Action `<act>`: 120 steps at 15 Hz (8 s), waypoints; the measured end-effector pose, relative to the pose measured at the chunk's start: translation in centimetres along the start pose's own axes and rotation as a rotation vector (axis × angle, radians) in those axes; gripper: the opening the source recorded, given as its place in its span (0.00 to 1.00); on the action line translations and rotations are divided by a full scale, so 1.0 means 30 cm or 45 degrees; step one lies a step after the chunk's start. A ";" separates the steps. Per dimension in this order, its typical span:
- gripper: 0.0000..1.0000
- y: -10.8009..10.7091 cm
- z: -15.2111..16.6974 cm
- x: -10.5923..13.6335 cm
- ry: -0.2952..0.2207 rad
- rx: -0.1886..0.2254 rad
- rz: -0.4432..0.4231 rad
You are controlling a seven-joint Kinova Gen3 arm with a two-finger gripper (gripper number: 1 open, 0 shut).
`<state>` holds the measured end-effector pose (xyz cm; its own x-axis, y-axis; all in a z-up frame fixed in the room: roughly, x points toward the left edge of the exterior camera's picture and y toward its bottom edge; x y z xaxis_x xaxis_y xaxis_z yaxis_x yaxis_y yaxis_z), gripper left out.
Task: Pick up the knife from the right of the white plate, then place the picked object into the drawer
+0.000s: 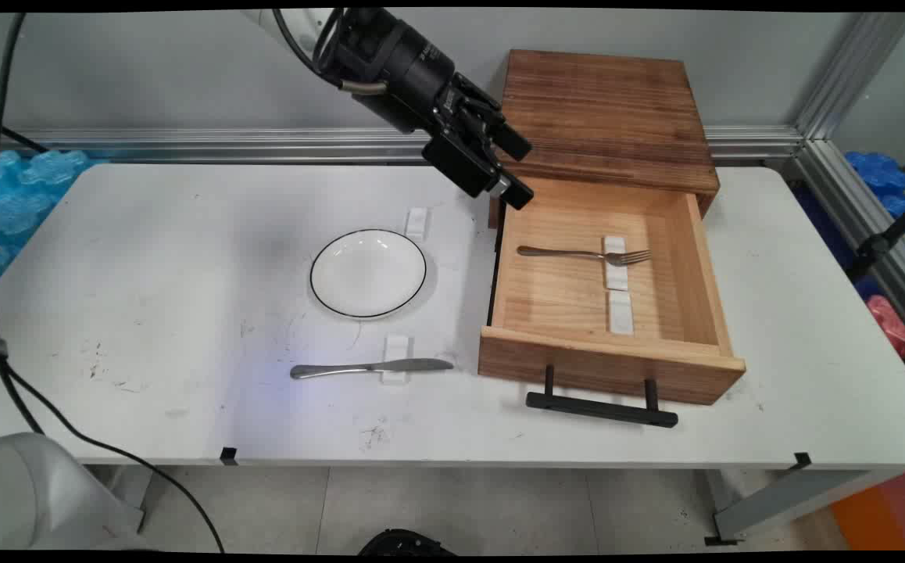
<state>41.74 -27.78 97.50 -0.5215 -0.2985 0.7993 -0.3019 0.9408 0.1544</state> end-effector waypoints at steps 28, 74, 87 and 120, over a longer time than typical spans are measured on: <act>1.00 0.247 0.002 -0.561 -0.622 0.216 0.053; 1.00 0.193 0.203 -0.743 -0.645 0.284 -0.020; 0.00 0.201 0.196 -0.760 -0.652 0.260 -0.010; 0.00 0.162 -0.074 -0.316 -0.532 0.104 0.244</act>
<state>46.98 -20.01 91.97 -0.8457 -0.1756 0.5039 -0.2221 0.9745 -0.0331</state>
